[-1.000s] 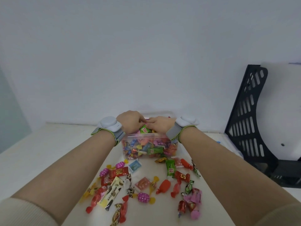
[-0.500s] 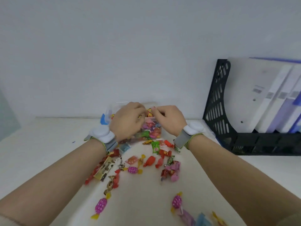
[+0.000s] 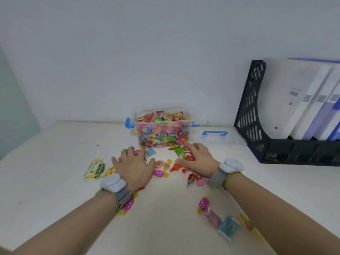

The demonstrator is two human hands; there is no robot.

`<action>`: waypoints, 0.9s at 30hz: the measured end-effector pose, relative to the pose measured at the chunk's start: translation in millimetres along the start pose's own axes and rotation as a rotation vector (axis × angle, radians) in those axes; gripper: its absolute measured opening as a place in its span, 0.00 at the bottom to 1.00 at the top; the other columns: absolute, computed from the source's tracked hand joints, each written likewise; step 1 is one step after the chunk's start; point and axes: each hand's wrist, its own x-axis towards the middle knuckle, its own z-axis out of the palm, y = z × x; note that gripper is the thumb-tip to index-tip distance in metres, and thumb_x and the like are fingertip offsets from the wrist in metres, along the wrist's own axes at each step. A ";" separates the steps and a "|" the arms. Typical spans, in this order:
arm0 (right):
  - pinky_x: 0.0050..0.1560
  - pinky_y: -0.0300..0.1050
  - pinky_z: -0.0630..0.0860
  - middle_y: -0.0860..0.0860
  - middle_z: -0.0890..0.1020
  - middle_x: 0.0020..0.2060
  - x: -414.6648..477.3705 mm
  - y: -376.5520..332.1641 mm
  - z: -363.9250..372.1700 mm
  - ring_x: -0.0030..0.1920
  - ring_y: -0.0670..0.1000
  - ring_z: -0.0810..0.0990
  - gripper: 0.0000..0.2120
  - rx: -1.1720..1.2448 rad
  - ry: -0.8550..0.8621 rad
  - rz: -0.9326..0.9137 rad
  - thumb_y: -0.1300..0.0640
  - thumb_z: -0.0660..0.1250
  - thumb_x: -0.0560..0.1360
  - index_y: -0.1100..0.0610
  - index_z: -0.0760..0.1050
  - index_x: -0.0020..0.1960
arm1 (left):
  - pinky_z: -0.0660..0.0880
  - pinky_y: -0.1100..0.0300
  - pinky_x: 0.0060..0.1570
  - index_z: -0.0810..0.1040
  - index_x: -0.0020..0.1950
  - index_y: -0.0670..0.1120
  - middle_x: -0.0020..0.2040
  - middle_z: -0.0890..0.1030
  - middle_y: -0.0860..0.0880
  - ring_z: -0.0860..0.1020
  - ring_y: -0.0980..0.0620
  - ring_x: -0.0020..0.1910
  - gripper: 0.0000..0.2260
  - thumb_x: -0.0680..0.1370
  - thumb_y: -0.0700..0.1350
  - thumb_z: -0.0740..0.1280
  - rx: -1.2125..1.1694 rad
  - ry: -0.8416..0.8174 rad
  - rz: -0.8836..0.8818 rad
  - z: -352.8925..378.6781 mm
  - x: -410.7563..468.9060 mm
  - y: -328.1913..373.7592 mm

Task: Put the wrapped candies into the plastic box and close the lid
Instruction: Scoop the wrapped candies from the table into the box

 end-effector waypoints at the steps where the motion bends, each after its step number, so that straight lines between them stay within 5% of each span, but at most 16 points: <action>1: 0.72 0.51 0.59 0.51 0.62 0.71 1.2 -4.0 3.9 0.72 0.55 0.59 0.40 -0.019 0.002 -0.017 0.28 0.62 0.69 0.42 0.56 0.75 | 0.62 0.44 0.67 0.72 0.68 0.57 0.70 0.70 0.48 0.67 0.46 0.69 0.23 0.77 0.63 0.54 -0.045 -0.024 -0.035 -0.2 0.4 0.2; 6: 0.72 0.53 0.59 0.51 0.63 0.72 14.1 -22.2 18.8 0.72 0.55 0.59 0.43 -0.081 0.025 -0.076 0.24 0.60 0.66 0.39 0.54 0.76 | 0.63 0.46 0.67 0.64 0.74 0.62 0.74 0.65 0.51 0.63 0.47 0.73 0.28 0.75 0.69 0.55 -0.083 -0.111 0.065 -0.7 6.4 4.4; 13: 0.63 0.47 0.68 0.50 0.72 0.62 30.6 -27.3 30.9 0.64 0.52 0.68 0.26 -0.085 0.083 -0.129 0.32 0.58 0.73 0.42 0.66 0.67 | 0.68 0.54 0.59 0.72 0.67 0.62 0.64 0.73 0.53 0.69 0.51 0.65 0.20 0.76 0.62 0.59 -0.192 -0.074 0.190 4.4 18.9 2.6; 19: 0.40 0.43 0.68 0.48 0.80 0.46 36.3 -25.2 34.4 0.46 0.52 0.79 0.13 -0.134 0.251 -0.147 0.40 0.56 0.77 0.46 0.72 0.52 | 0.74 0.55 0.51 0.73 0.62 0.57 0.58 0.74 0.51 0.75 0.48 0.56 0.16 0.78 0.61 0.57 -0.210 -0.080 0.234 8.6 31.8 3.0; 27: 0.28 0.45 0.59 0.45 0.67 0.26 38.6 -35.3 23.5 0.29 0.52 0.70 0.16 -0.177 0.411 -0.148 0.40 0.54 0.79 0.49 0.62 0.38 | 0.71 0.55 0.38 0.69 0.44 0.49 0.40 0.77 0.50 0.77 0.47 0.41 0.11 0.81 0.54 0.56 -0.398 0.102 0.231 7.1 42.0 7.4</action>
